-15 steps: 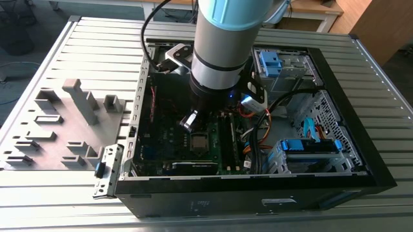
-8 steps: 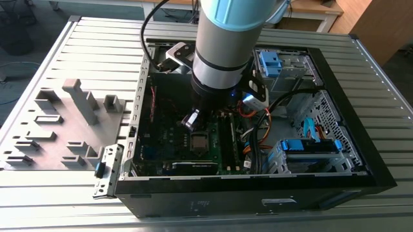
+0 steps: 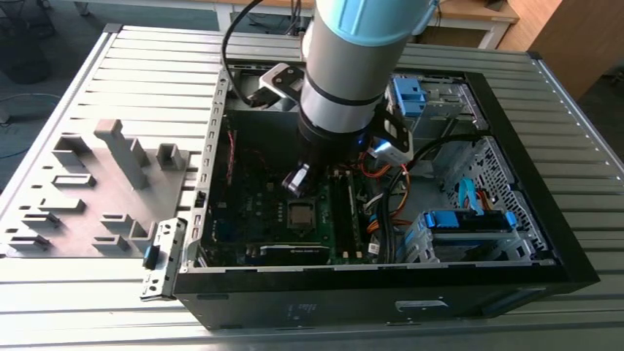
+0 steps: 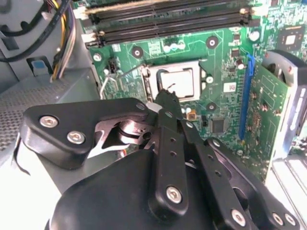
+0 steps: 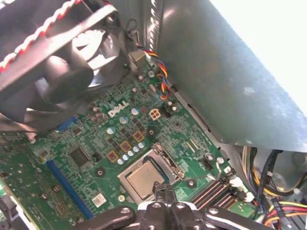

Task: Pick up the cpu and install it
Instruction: 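Install the first cpu locking lever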

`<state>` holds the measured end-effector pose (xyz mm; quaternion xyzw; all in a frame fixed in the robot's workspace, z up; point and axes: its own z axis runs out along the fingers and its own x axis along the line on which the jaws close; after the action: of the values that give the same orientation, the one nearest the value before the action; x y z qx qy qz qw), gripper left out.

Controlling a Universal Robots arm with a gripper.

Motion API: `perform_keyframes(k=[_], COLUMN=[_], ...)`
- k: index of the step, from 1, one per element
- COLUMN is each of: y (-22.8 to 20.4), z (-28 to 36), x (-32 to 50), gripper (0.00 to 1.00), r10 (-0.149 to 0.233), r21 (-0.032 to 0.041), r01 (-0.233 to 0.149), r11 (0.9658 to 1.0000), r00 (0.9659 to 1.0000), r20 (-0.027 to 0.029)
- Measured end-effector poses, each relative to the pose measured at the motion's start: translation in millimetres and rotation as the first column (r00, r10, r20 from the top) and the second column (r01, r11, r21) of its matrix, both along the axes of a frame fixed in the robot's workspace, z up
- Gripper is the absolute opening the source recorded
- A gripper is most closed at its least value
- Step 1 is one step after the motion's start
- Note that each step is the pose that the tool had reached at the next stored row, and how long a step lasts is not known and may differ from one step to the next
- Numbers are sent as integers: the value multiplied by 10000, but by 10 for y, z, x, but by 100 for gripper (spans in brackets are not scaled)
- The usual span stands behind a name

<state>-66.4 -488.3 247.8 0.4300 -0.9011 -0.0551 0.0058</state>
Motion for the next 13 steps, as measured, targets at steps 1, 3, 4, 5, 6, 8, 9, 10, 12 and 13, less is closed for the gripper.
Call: perform_keyframes(k=[1,3,4,5,6,8,9,10,12,13], y=[7,35,53,74,93,123,136,151,176,179], z=[0,0,0,0,0,0,0,0,0,0], x=[11,38,43,48,54,67,74,83,107,120], gripper=[11,11,11,11,11,11,11,11,11,11], r10=[5,18,18,20,22,26,28,31,39,43], r21=[0,-1,-1,-1,-1,0,0,-1,0,1], r01=[-5,-18,-18,-20,-22,-26,-28,-31,-39,-43], r11=[10000,10000,10000,10000,10000,10000,10000,10000,10000,10000], r00=[10000,10000,10000,10000,10000,10000,10000,10000,10000,10000], r20=[0,0,0,0,0,0,0,-1,0,0])
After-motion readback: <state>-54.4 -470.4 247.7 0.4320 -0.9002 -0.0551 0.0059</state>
